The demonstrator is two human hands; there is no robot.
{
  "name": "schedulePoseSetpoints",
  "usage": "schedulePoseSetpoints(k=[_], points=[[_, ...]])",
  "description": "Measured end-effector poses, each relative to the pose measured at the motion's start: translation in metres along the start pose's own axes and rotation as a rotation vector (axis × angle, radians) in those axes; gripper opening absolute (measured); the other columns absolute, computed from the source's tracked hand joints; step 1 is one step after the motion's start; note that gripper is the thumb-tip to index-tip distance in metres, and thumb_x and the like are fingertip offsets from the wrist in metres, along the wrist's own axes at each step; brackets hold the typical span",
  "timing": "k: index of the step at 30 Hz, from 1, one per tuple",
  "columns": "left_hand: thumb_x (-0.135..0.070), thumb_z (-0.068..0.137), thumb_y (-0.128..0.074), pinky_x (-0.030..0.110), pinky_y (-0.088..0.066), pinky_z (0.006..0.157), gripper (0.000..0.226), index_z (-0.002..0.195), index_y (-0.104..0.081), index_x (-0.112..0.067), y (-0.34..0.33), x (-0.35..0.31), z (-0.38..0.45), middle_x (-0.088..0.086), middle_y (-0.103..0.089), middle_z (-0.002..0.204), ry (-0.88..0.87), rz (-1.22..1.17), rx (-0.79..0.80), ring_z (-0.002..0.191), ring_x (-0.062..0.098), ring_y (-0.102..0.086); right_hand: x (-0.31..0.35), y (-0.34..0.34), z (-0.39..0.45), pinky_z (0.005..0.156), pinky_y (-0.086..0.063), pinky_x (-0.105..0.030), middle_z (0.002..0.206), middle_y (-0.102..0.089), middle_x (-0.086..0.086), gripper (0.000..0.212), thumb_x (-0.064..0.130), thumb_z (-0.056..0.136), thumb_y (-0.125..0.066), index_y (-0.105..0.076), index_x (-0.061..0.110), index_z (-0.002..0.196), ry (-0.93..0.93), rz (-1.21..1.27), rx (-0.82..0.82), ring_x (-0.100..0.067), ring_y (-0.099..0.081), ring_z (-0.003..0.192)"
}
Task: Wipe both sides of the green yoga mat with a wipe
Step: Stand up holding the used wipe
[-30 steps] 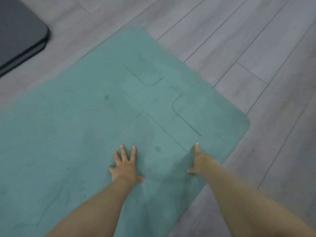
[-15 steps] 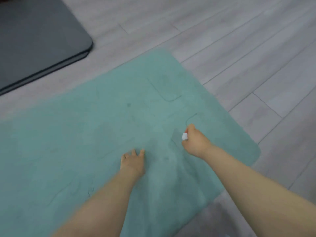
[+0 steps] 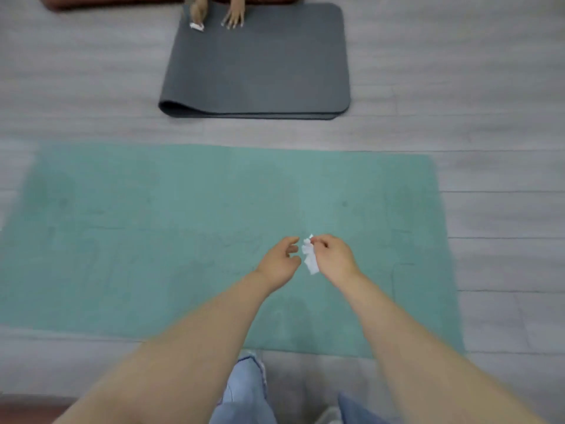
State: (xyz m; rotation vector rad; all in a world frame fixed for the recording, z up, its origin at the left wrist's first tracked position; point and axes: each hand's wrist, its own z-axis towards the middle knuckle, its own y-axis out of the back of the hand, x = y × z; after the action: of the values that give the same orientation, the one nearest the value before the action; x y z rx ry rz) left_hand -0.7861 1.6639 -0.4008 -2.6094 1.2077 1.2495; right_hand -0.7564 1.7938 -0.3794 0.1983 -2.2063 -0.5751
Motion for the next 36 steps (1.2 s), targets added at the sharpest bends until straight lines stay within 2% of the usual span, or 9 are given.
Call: schedulePoseSetpoints(k=[4, 6, 8, 11, 16, 19, 22, 31, 36], points=[[-0.025, 0.079, -0.054, 0.025, -0.045, 0.080, 0.043, 0.118, -0.063, -0.009, 0.060, -0.039, -0.091, 0.012, -0.069, 0.110, -0.007, -0.130, -0.126, 0.095, 0.017, -0.062, 0.086, -0.012, -0.060, 0.064, -0.037, -0.019, 0.089, -0.062, 0.001, 0.011, 0.010, 0.086, -0.059, -0.060, 0.015, 0.096, 0.049, 0.045, 0.075, -0.016, -0.057, 0.081], [-0.017, 0.087, -0.057, 0.024, -0.044, 0.081, 0.031, 0.117, -0.063, -0.010, 0.090, -0.048, -0.132, 0.009, -0.069, 0.109, 0.003, -0.150, -0.237, 0.097, 0.020, -0.063, 0.126, -0.020, -0.090, 0.055, -0.037, -0.014, 0.078, -0.058, 0.005, 0.015, 0.011, 0.084, -0.065, -0.052, 0.014, 0.091, 0.092, 0.086, 0.053, -0.014, -0.056, 0.072], [-0.009, 0.093, -0.055, 0.026, -0.045, 0.083, 0.023, 0.115, -0.063, -0.011, 0.120, -0.047, -0.170, 0.008, -0.069, 0.108, 0.020, -0.158, -0.337, 0.099, 0.021, -0.063, 0.158, -0.032, -0.118, 0.058, -0.039, -0.012, 0.077, -0.055, 0.008, 0.020, 0.012, 0.082, -0.069, -0.051, 0.013, 0.092, 0.141, 0.076, 0.083, -0.013, -0.055, 0.073], [-0.010, 0.094, -0.058, 0.024, -0.041, 0.073, 0.011, 0.104, -0.060, -0.015, 0.169, -0.033, -0.228, 0.004, -0.064, 0.097, 0.075, -0.217, -0.483, 0.090, 0.017, -0.059, 0.205, -0.061, -0.158, 0.068, -0.047, -0.025, 0.080, -0.058, 0.008, 0.021, 0.012, 0.079, -0.071, -0.053, 0.018, 0.088, 0.171, 0.013, 0.237, -0.017, -0.059, 0.076], [-0.009, 0.092, -0.059, 0.020, -0.031, 0.062, 0.015, 0.106, -0.064, -0.006, 0.256, 0.010, -0.316, 0.001, -0.059, 0.088, 0.156, -0.262, -0.654, 0.083, 0.015, -0.052, 0.285, -0.139, -0.222, 0.075, -0.053, -0.036, 0.082, -0.061, 0.004, 0.025, 0.011, 0.077, -0.070, -0.051, 0.028, 0.079, 0.258, -0.079, 0.408, -0.021, -0.062, 0.079], [-0.009, 0.093, -0.056, 0.022, -0.034, 0.066, 0.011, 0.099, -0.063, -0.016, 0.309, 0.046, -0.365, -0.001, -0.060, 0.089, 0.194, -0.289, -0.713, 0.083, 0.016, -0.054, 0.325, -0.193, -0.261, 0.073, -0.053, -0.036, 0.086, -0.063, 0.001, 0.018, 0.014, 0.078, -0.068, -0.053, 0.025, 0.080, 0.288, -0.112, 0.486, -0.019, -0.062, 0.078], [-0.008, 0.095, -0.052, 0.020, -0.037, 0.069, 0.019, 0.107, -0.065, -0.014, 0.363, 0.089, -0.413, -0.003, -0.060, 0.094, 0.233, -0.315, -0.774, 0.085, 0.014, -0.055, 0.362, -0.248, -0.297, 0.067, -0.048, -0.033, 0.085, -0.063, 0.000, 0.013, 0.015, 0.079, -0.066, -0.054, 0.021, 0.080, 0.303, -0.132, 0.542, -0.017, -0.058, 0.072], [-0.011, 0.093, -0.051, 0.021, -0.039, 0.082, 0.027, 0.117, -0.065, -0.014, 0.508, 0.213, -0.542, 0.003, -0.064, 0.112, 0.457, -0.344, -0.876, 0.107, 0.022, -0.060, 0.464, -0.408, -0.362, 0.078, -0.054, -0.042, 0.084, -0.065, 0.000, 0.010, 0.014, 0.079, -0.066, -0.058, 0.018, 0.079, 0.363, -0.255, 0.645, -0.023, -0.063, 0.081], [-0.015, 0.093, -0.051, 0.027, -0.043, 0.092, 0.024, 0.112, -0.064, -0.018, 0.577, 0.253, -0.568, 0.001, -0.064, 0.114, 0.500, -0.387, -0.937, 0.109, 0.022, -0.061, 0.526, -0.486, -0.364, 0.079, -0.055, -0.043, 0.084, -0.065, 0.001, 0.012, 0.013, 0.078, -0.066, -0.057, 0.020, 0.079, 0.420, -0.309, 0.710, -0.022, -0.062, 0.081]])
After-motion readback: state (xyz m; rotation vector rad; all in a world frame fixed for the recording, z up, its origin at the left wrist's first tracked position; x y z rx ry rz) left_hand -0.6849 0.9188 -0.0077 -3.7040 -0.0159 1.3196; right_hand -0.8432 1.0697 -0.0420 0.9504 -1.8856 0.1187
